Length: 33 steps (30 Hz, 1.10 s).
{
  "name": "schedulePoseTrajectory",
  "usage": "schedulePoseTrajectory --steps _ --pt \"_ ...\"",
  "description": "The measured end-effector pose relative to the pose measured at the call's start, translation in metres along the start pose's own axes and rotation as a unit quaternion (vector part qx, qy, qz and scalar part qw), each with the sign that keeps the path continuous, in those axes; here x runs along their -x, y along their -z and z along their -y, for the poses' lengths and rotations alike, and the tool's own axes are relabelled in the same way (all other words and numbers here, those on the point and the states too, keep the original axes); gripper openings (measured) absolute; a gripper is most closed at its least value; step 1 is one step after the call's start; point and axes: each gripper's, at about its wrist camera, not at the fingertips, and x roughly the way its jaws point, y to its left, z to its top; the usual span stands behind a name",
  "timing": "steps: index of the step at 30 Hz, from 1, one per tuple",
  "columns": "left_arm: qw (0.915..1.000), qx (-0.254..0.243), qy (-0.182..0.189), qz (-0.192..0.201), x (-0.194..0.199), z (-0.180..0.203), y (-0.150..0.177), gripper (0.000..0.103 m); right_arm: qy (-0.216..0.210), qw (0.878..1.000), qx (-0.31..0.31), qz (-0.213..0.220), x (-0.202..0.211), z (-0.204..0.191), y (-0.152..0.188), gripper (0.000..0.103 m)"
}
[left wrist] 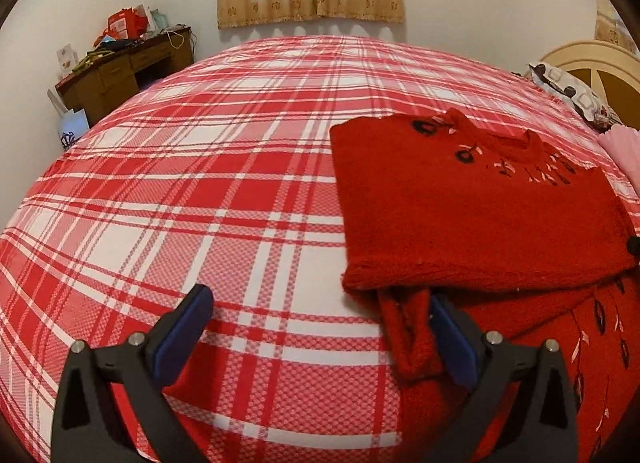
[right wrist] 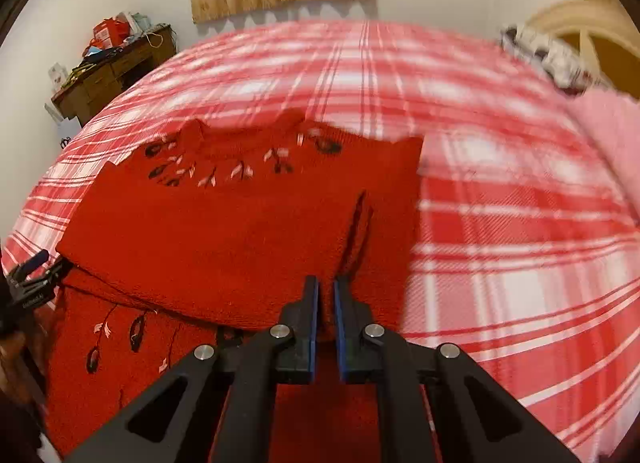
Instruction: Fold small clothes
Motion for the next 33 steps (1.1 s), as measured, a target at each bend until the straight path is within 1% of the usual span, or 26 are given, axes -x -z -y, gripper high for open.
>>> schedulePoseTrajectory --steps 2,4,6,8,10,11,12,14,16,17,19,20,23,25,26,27,28,29,30,32,33 --pt "1.0000 0.004 0.005 -0.001 0.000 -0.002 0.000 0.103 0.018 1.000 -0.003 0.022 0.014 0.006 -0.002 0.006" --pt "1.0000 0.005 0.006 -0.001 0.000 -0.001 0.001 0.103 0.035 0.999 -0.008 0.029 0.016 0.014 -0.007 0.006" --pt "1.0000 0.006 0.007 -0.001 0.000 -0.001 0.001 0.103 0.027 0.999 -0.018 0.010 0.009 0.022 -0.006 0.006" --pt "1.0000 0.006 0.007 -0.003 0.000 -0.001 0.001 0.103 0.047 0.999 -0.015 -0.017 -0.005 0.025 0.000 0.006" --pt "0.9999 0.010 0.009 -0.007 -0.001 -0.003 0.001 0.103 0.025 0.999 -0.016 -0.028 -0.013 0.024 0.005 0.007" --pt "0.9998 0.013 0.011 -0.009 -0.001 -0.004 0.001 0.103 0.027 0.999 -0.014 -0.024 -0.011 0.024 0.006 0.009" --pt "0.9998 0.015 0.013 -0.009 -0.001 -0.005 0.001 0.103 0.030 0.999 -0.018 -0.017 -0.007 0.026 0.006 0.012" --pt "0.9994 0.025 0.021 -0.010 0.003 -0.009 0.003 0.103 0.031 0.999 -0.029 -0.015 0.000 0.029 0.005 0.036" --pt "0.9986 0.036 0.038 -0.006 0.015 -0.015 0.009 0.103 0.039 0.999 -0.028 0.004 0.014 0.030 0.003 0.043" --pt "0.9987 0.037 0.037 0.003 0.022 -0.018 0.012 0.103 0.041 0.999 -0.020 0.020 0.024 0.028 0.002 0.043" --pt "0.9991 0.030 0.012 0.028 0.040 -0.022 0.017 0.103 0.026 0.999 -0.008 0.037 0.032 0.022 0.000 0.043" --pt "0.9988 0.029 0.006 0.039 0.047 -0.024 0.017 0.103 -0.002 0.999 0.000 0.042 0.034 0.015 -0.001 0.043" --pt "0.9970 0.038 0.001 0.067 0.060 -0.026 0.003 0.103 -0.054 0.998 0.018 0.035 0.027 -0.005 -0.002 0.043" --pt "0.9961 0.047 0.003 0.074 0.058 -0.026 -0.010 0.103 -0.067 0.997 0.030 0.026 0.016 -0.014 -0.001 0.043" --pt "0.9964 0.047 0.007 0.070 0.053 -0.023 -0.016 0.103 -0.060 0.998 0.029 0.013 0.006 -0.014 0.001 0.043" --pt "0.9974 0.042 0.011 0.058 0.043 -0.017 -0.022 0.103 -0.050 0.999 0.021 0.002 -0.001 -0.012 0.003 0.043" --pt "0.9983 0.036 0.005 0.046 0.034 -0.014 -0.023 0.103 -0.040 0.999 0.008 -0.010 -0.009 -0.007 0.005 0.043" --pt "0.9991 0.027 -0.005 0.032 0.023 -0.009 -0.023 0.103 -0.039 0.999 -0.007 -0.022 -0.015 -0.001 0.008 0.043" --pt "0.9998 0.016 -0.008 0.011 0.009 -0.004 -0.022 0.103 -0.052 0.998 -0.016 -0.025 -0.019 0.006 0.011 0.043" --pt "0.9999 0.004 -0.003 -0.015 -0.006 0.000 -0.013 0.103 -0.069 0.997 -0.017 -0.016 -0.017 0.013 0.014 0.043" --pt "0.9999 0.008 0.004 -0.008 -0.006 -0.001 -0.011 0.103 -0.078 0.997 -0.023 -0.016 -0.017 0.017 0.015 0.043"
